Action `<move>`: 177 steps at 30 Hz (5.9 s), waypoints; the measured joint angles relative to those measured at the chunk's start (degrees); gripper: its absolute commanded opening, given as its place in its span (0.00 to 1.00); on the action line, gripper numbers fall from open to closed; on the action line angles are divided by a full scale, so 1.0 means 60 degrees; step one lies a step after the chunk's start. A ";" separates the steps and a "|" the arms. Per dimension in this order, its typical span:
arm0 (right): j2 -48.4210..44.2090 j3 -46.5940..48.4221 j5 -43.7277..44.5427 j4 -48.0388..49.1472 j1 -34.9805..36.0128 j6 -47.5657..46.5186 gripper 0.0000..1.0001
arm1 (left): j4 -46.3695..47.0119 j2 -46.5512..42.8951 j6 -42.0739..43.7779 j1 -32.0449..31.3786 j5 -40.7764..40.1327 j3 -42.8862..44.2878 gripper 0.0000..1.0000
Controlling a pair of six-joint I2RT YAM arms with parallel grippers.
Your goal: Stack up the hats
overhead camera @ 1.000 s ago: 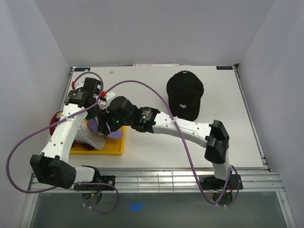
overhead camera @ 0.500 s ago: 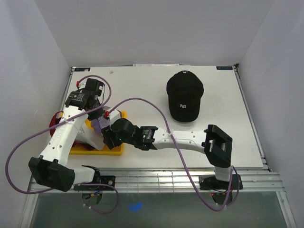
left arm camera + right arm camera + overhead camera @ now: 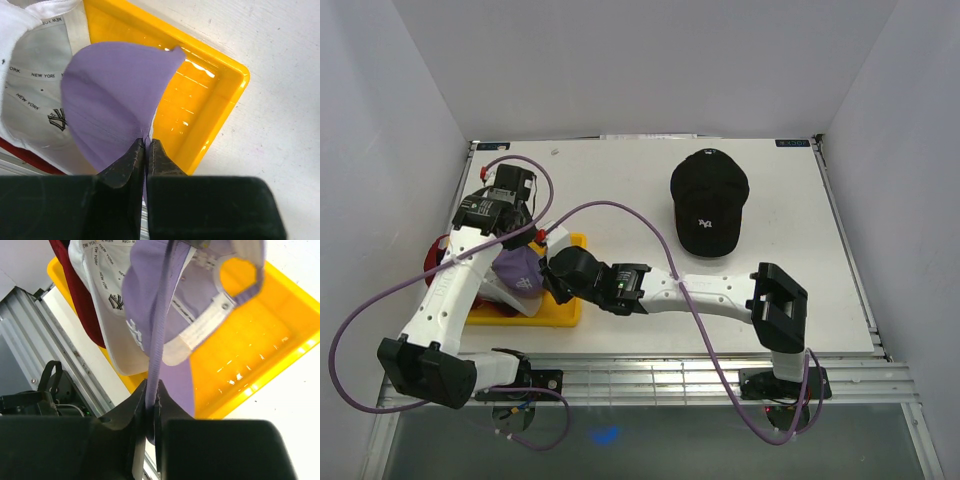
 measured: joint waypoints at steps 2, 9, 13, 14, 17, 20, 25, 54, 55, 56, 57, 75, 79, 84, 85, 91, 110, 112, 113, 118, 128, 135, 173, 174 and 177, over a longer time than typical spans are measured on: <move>0.0004 0.0044 0.0069 -0.0087 0.0000 0.0011 0.08 | 0.0033 -0.0015 0.0058 0.0018 0.0106 0.0033 0.28; -0.0098 0.0135 0.0437 -0.0127 -0.0073 0.0346 0.08 | 0.0350 -0.0011 0.0251 0.0033 0.1231 0.1093 0.64; -0.0441 0.0062 0.0565 -0.0350 -0.0240 0.0616 0.08 | 0.0772 0.0215 0.0280 0.0022 0.2018 0.2648 0.70; -0.0608 0.0007 0.0594 -0.0393 -0.0288 0.0667 0.08 | 0.0889 0.0324 0.0273 0.0022 0.2178 0.3078 0.70; -0.1239 -0.0113 0.0601 -0.0528 -0.0572 0.0907 0.08 | 0.1100 0.0710 0.0273 0.0022 0.2575 0.4393 0.71; -0.1953 -0.0157 0.0433 -0.0597 -0.1140 0.1235 0.08 | 0.1133 0.1133 0.0259 0.0022 0.2812 0.5748 0.71; -0.3085 -0.0084 -0.0051 -0.0608 -0.2892 0.1902 0.08 | 0.1439 0.1027 0.0175 0.0022 0.3107 0.6244 0.71; -0.6972 -0.4375 0.1264 0.0514 -0.8320 0.8950 0.08 | 0.5042 -0.1140 -0.1461 -0.0138 0.6324 0.0175 0.70; -0.7009 -0.4572 0.1290 0.0667 -0.8324 0.9067 0.08 | 0.5042 -0.1231 -0.1457 -0.0138 0.6360 0.0127 0.70; -0.7053 -0.4754 0.1304 0.0841 -0.8324 0.9151 0.08 | 0.5038 -0.1319 -0.1453 -0.0138 0.6390 0.0087 0.70; -0.7114 -0.4943 0.1311 0.1020 -0.8324 0.9220 0.08 | 0.5045 -0.1381 -0.1450 -0.0138 0.6411 0.0055 0.70; -0.7930 -0.7690 0.1191 0.3198 -0.8058 1.0149 0.08 | 0.5104 -0.1719 -0.1308 -0.0138 0.6663 -0.0510 0.69; -0.8011 -0.8116 0.1198 0.3544 -0.7992 1.0276 0.08 | 0.5104 -0.1723 -0.1242 -0.0138 0.6670 -0.0616 0.69; -0.8149 -0.8794 0.1209 0.4175 -0.7898 1.0491 0.08 | 0.5104 -0.1719 -0.1206 -0.0138 0.6681 -0.0739 0.68; -0.8153 -0.8954 0.1209 0.4368 -0.7865 1.0550 0.08 | 0.5107 -0.1719 -0.1198 -0.0138 0.6692 -0.0772 0.68; -0.8182 -0.9978 0.1209 0.5588 -0.7759 1.0677 0.08 | 0.5184 -0.1690 -0.1169 -0.0146 0.6732 -0.1096 0.68; -0.8120 -1.2295 0.1078 0.8852 -0.7730 1.1009 0.08 | 0.5512 -0.1395 -0.1053 -0.0193 0.6732 -0.1909 0.66; -0.8065 -1.2418 0.1031 0.9052 -0.7730 1.1034 0.08 | 0.5519 -0.1384 -0.1027 -0.0204 0.6732 -0.1985 0.66; -0.8040 -1.2473 0.1013 0.9140 -0.7730 1.1030 0.08 | 0.5541 -0.1384 -0.1020 -0.0215 0.6732 -0.2033 0.66; -0.7919 -1.2721 0.0951 0.9464 -0.7730 1.0998 0.08 | 0.5548 -0.1355 -0.0998 -0.0226 0.6728 -0.2218 0.66; -0.7439 -1.3154 0.0867 1.0145 -0.7730 1.0928 0.08 | 0.5552 -0.1344 -0.0943 -0.0262 0.6674 -0.2382 0.66; -0.6980 -1.3584 0.0798 1.0721 -0.7730 1.0979 0.08 | 0.5563 -0.1344 -0.0914 -0.0262 0.6634 -0.2404 0.66; -0.3486 -1.3854 0.0557 1.4615 -0.7737 1.1876 0.08 | 0.5599 -0.1344 -0.0667 -0.0262 0.6441 -0.2718 0.66; -0.3574 -1.3854 0.0554 1.4513 -0.7741 1.1861 0.10 | 0.5595 -0.1344 -0.0667 -0.0262 0.6441 -0.2718 0.66; -0.3934 -1.3850 0.0532 1.4007 -0.7748 1.1817 0.21 | 0.5595 -0.1344 -0.0645 -0.0262 0.6433 -0.2718 0.66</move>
